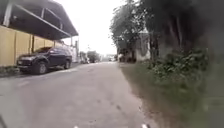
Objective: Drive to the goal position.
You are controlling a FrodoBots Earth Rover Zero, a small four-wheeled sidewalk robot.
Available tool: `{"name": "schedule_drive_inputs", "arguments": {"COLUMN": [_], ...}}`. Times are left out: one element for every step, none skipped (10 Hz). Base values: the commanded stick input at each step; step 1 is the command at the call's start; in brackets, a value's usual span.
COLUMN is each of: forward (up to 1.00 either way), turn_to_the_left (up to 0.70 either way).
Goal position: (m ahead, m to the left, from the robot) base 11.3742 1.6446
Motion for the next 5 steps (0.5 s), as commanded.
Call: {"name": "schedule_drive_inputs", "arguments": {"forward": [1.0,1.0,1.0,1.0,1.0], "turn_to_the_left": [0.0,-0.01,-0.02,-0.04,-0.06]}}
